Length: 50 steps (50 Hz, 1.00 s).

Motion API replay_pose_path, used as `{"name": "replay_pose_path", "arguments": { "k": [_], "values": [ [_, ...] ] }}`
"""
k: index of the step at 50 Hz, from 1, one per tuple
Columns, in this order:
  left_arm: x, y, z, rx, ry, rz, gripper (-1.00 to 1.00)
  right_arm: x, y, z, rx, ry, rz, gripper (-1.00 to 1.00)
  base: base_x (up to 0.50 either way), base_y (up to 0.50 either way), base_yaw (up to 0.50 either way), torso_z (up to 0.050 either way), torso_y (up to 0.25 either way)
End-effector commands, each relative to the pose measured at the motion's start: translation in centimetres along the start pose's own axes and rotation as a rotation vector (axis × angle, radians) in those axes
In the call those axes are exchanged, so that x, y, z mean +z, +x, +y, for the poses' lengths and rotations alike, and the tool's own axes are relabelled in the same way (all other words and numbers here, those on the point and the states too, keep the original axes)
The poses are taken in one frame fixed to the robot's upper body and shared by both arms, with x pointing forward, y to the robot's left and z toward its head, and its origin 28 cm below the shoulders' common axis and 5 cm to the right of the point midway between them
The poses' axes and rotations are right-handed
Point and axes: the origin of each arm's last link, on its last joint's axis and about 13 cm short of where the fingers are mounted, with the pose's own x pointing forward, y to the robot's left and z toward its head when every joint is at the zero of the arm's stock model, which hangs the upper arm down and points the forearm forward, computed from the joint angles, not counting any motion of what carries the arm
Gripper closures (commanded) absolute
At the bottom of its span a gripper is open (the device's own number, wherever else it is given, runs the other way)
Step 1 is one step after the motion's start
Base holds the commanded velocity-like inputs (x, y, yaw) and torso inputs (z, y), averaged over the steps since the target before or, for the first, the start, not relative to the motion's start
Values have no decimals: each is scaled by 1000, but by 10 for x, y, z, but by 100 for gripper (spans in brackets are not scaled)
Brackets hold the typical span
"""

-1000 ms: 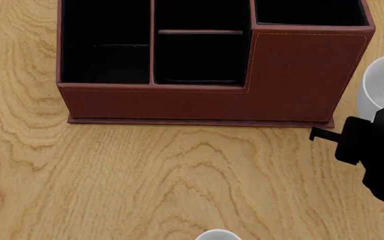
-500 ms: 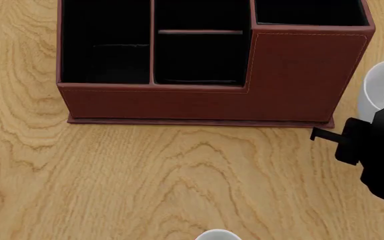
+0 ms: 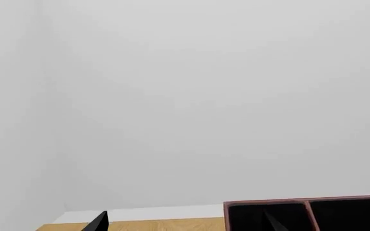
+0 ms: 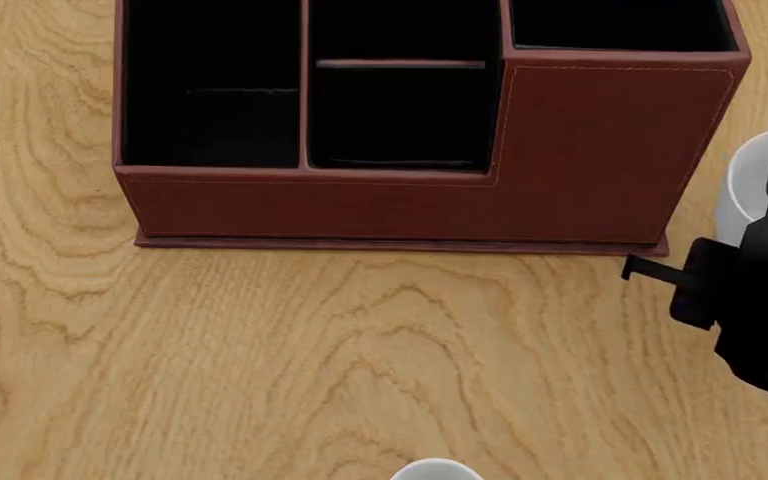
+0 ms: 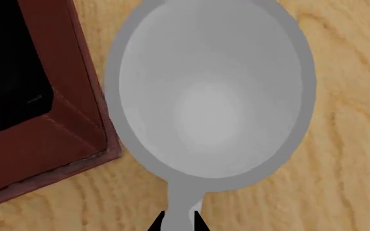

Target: Pick up the white mug and place it to the right of the caddy.

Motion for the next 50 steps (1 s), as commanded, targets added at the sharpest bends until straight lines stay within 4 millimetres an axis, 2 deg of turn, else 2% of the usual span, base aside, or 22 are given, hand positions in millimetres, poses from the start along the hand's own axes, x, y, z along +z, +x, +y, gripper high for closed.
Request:
{"name": "replay_pose_path", "arguments": {
  "k": [1, 31, 46, 47, 50],
  "values": [
    [0, 0, 0, 1, 1, 1, -100, 2, 6, -1, -18, -20, -11, 100, 0, 0, 0, 0, 0],
    [-3, 1, -2, -2, 8, 8, -100, -4, 20, -1, -27, -8, 20, 100, 3, 0, 1, 0, -4],
    [-5, 1, -4, -5, 5, 14, -100, -8, 21, -5, -21, 22, 31, 100, 6, -2, 1, -2, -9],
    [-5, 1, -4, -6, 6, 15, -100, -9, 21, -5, -19, 18, 31, -100, 0, 0, 0, 0, -11],
    [-5, 0, -3, -5, 7, 15, -100, -10, 21, -6, -13, 23, 37, -100, 4, -3, 0, -3, -7]
  ]
}}
